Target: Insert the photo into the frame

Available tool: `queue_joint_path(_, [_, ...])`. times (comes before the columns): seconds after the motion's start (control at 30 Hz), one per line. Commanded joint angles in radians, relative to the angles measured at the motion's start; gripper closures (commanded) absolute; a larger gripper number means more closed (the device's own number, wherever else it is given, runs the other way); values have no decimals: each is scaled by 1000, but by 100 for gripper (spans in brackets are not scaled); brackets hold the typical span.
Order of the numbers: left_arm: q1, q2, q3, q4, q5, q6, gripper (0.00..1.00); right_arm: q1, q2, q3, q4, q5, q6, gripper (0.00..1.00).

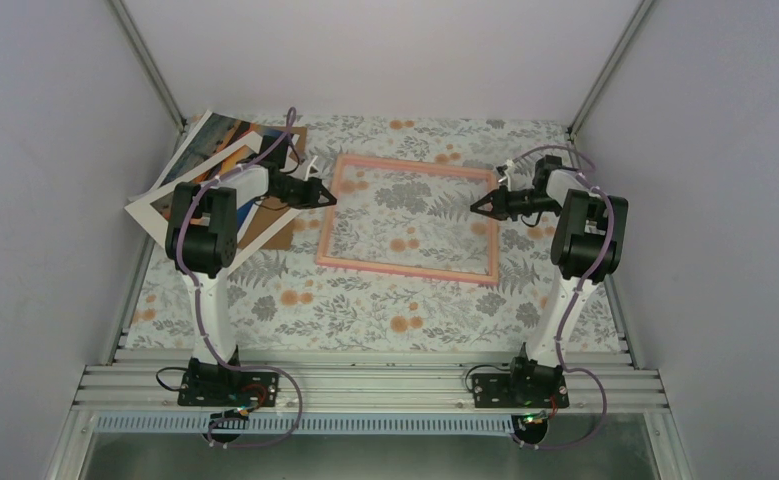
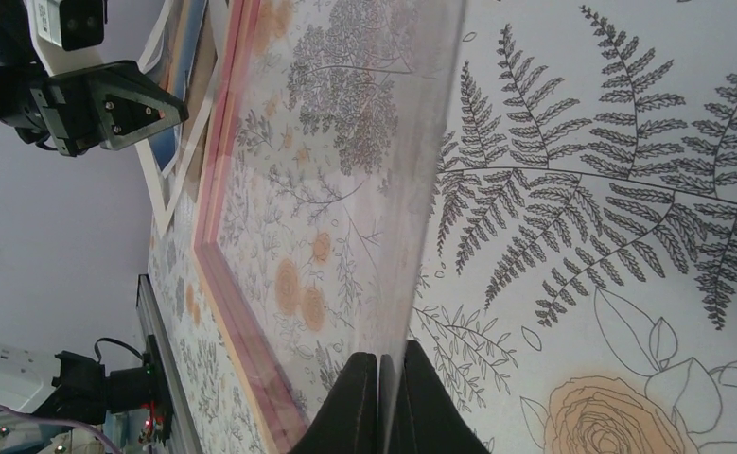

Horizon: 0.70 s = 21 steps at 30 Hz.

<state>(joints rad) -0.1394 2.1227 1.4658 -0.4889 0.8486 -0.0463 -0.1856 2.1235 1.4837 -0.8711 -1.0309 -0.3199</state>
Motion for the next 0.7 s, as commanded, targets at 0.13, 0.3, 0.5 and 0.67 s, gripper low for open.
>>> queue_joint_path(0.13, [2,29,41,13,-20,-7,98,-6,-16,-25,54,3,17,96])
queue_joint_path(0.3, [1,35,45,8,-30,-10,96,-6,-10,-30,61,5,24,96])
queue_joint_path(0.5, [3,30,49,-14,-63,-5,76,-6,-10,-27,60,15,24,96])
queue_joint_path(0.67, [6,25,50,-32,-78,9,69,-6,-7,-28,61,16,25,96])
